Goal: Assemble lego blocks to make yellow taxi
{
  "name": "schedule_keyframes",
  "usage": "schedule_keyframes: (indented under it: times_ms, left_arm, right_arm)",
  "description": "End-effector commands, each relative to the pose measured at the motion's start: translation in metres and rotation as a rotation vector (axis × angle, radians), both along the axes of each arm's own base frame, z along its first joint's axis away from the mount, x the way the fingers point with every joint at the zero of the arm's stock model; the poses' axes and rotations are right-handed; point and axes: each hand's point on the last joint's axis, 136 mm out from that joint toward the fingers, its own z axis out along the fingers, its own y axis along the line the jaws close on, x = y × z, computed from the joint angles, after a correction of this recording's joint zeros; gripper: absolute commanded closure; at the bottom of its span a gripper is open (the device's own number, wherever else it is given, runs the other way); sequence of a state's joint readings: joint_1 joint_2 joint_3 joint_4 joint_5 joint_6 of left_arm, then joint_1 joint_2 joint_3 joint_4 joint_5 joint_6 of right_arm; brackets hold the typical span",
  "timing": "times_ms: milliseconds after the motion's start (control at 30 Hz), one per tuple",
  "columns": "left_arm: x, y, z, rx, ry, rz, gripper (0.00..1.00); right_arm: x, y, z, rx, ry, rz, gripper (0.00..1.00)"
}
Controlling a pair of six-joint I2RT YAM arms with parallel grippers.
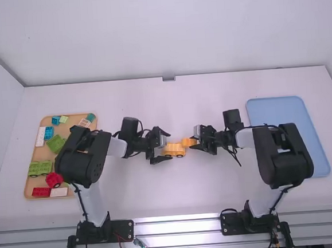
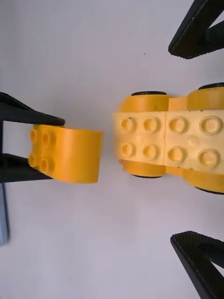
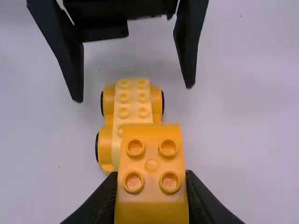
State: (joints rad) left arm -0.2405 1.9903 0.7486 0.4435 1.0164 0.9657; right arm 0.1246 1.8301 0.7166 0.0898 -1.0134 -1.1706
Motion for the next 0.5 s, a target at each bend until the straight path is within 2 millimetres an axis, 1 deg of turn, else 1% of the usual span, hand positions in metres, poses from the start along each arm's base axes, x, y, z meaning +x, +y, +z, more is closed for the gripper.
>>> schedule_keyframes:
  times_ms: [0, 100, 200, 300, 367, 467]
  left_arm:
    - [-0.008, -0.003, -0.007, -0.012, 0.034, -0.019, 0.01]
    - [-0.007, -0.007, -0.01, -0.013, 0.021, -0.026, 0.01]
    - [0.0, -0.01, -0.018, -0.017, 0.056, -0.008, 0.01]
    - [0.003, -0.011, -0.025, -0.017, 0.072, -0.011, 0.01]
    - [0.002, -0.016, -0.026, -0.042, 0.073, -0.043, 0.01]
    - [0.002, -0.018, -0.026, -0.055, 0.065, -0.065, 0.02]
  right_arm:
    - [-0.001, 0.009, 0.009, 0.029, -0.005, 0.024, 0.73]
    - [-0.003, 0.014, 0.01, 0.03, 0.006, 0.032, 0.73]
    - [-0.006, 0.021, 0.011, 0.032, 0.008, 0.051, 0.73]
    - [-0.007, 0.025, 0.01, 0.027, 0.002, 0.06, 0.73]
    - [-0.009, 0.027, 0.009, 0.02, 0.005, 0.066, 0.73]
    - [-0.014, 0.033, 0.009, 0.023, 0.008, 0.087, 0.73]
